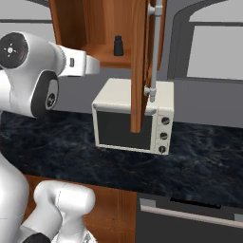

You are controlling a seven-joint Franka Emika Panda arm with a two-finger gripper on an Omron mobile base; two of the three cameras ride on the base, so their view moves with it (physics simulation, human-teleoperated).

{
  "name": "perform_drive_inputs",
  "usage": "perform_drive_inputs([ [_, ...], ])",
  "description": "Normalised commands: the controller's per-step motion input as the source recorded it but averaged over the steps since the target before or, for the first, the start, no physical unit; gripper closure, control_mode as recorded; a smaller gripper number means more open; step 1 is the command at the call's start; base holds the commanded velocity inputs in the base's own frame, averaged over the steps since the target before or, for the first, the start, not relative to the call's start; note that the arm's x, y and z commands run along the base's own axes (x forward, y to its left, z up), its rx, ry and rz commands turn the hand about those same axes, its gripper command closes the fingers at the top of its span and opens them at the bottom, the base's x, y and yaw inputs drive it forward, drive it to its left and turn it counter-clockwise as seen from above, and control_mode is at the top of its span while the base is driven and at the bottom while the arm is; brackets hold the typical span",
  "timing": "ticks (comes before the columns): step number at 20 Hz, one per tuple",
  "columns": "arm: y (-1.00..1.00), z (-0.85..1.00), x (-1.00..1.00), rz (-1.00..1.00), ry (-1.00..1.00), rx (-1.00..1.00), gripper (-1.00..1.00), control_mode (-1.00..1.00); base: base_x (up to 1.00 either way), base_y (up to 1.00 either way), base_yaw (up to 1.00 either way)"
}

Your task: Retrieve the shaker from the cabinet and place it next the steak on a plate on the dining table.

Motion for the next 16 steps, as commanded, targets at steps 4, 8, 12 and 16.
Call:
perform_drive_inputs([
  [4,0.0,0.11,0.28,0.0,-0.12,0.0,-1.0,-1.0,0.0,0.0,0.0],
  [8,-0.01,0.11,0.46,0.0,0.01,0.0,-1.0,-1.0,0.0,0.0,0.0],
  [12,-0.1,0.01,0.55,0.0,0.0,0.0,-1.0,-1.0,0.0,0.0,0.0],
  [16,-0.18,0.0,0.53,0.0,0.0,0.0,-1.0,-1.0,0.0,0.0,0.0],
])
